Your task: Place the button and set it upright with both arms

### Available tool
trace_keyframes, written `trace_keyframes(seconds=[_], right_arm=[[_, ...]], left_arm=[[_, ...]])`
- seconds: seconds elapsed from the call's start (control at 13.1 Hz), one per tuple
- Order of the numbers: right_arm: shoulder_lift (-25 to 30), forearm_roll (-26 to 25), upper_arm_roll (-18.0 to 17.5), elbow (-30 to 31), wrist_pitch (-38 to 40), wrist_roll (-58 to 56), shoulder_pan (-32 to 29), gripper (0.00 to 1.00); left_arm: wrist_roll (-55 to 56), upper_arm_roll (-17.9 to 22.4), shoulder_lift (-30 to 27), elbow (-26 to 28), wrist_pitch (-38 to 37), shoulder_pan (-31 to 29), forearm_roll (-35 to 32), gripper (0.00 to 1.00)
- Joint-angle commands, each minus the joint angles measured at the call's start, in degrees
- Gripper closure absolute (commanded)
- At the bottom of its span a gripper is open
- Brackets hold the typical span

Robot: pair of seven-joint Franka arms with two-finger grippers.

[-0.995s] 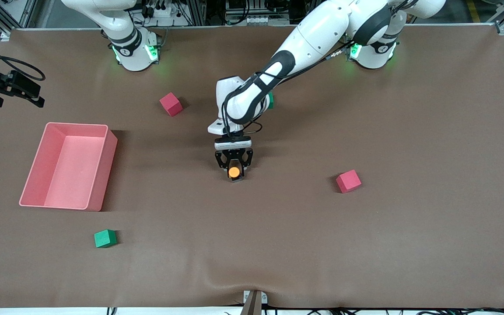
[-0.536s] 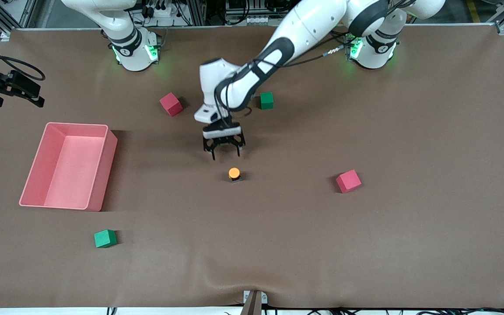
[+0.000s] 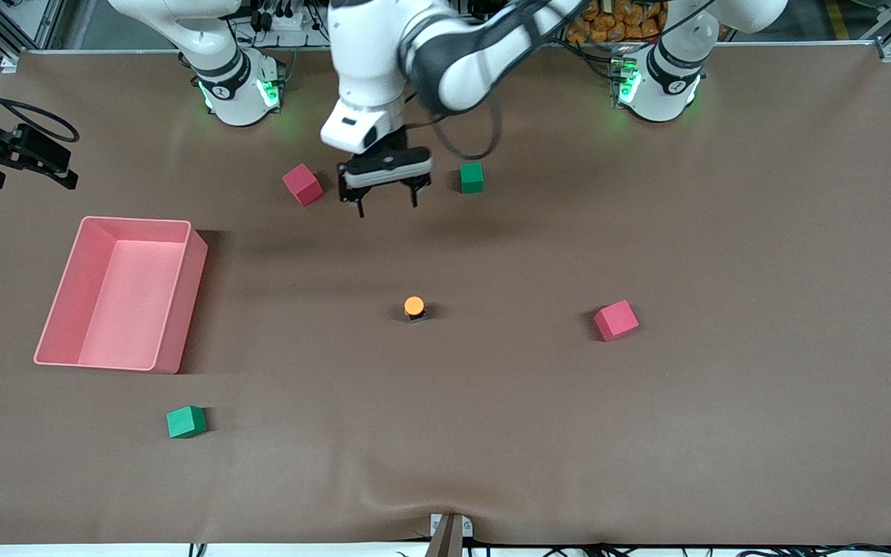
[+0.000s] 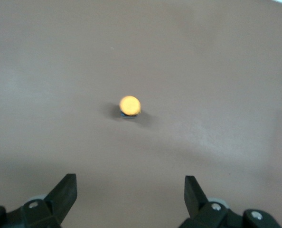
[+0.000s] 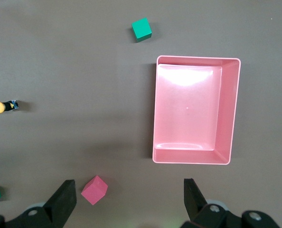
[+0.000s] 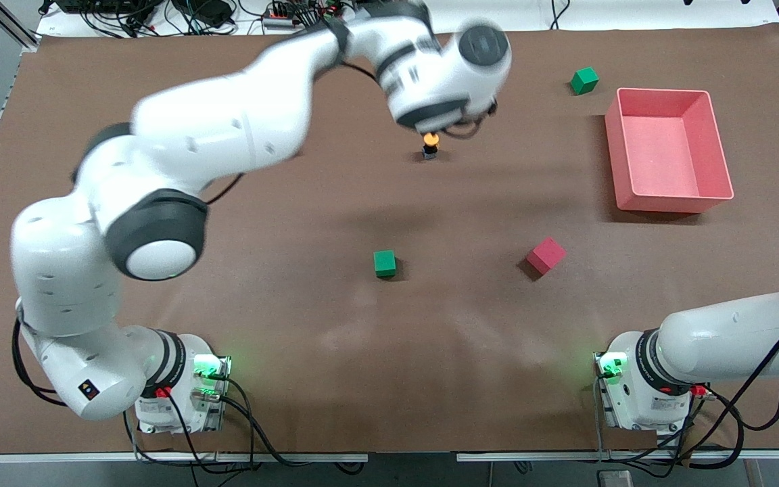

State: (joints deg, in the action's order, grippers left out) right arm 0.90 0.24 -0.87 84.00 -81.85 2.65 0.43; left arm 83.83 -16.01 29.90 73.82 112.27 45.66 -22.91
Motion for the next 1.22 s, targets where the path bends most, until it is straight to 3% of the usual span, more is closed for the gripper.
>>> trace_keyframes(seconds=[0.0, 0.15, 0.46, 0.69, 0.92, 1.15], right_arm=[[-0.5, 0.3, -0.8, -1.2, 0.8, -1.0, -1.7, 0.0], [-0.5, 0.3, -0.9, -1.2, 0.7, -1.0, -1.6, 0.0], [-0.5, 0.3, -0.9, -1.2, 0.6, -1.1, -1.7, 0.0], [-0.6, 0.4, -0.9, -1.2, 0.4, -1.1, -1.7, 0.0], [-0.7, 0.4, -0.9, -1.2, 0.1, -1.2, -1.7, 0.0], [-0.8, 0.4, -0.9, -1.2, -0.1, -1.2, -1.7, 0.0]], left_arm=[[-10.4, -0.3, -9.3, 2.6, -4.9, -9.4, 9.7, 0.0], [-17.8, -0.3, -13.2, 2.6, -7.4, -18.7, 16.9, 0.0], [-30.4, -0.2, -17.3, 2.5, -15.8, -30.4, 18.0, 0.0], [-46.6, -0.2, -20.1, 3.2, -20.5, -39.1, 18.3, 0.0], [-58.3, 1.3, -23.6, 5.0, -25.2, -41.8, 18.3, 0.0], [-67.3, 6.0, -30.5, 12.0, -26.4, -41.9, 18.4, 0.0]])
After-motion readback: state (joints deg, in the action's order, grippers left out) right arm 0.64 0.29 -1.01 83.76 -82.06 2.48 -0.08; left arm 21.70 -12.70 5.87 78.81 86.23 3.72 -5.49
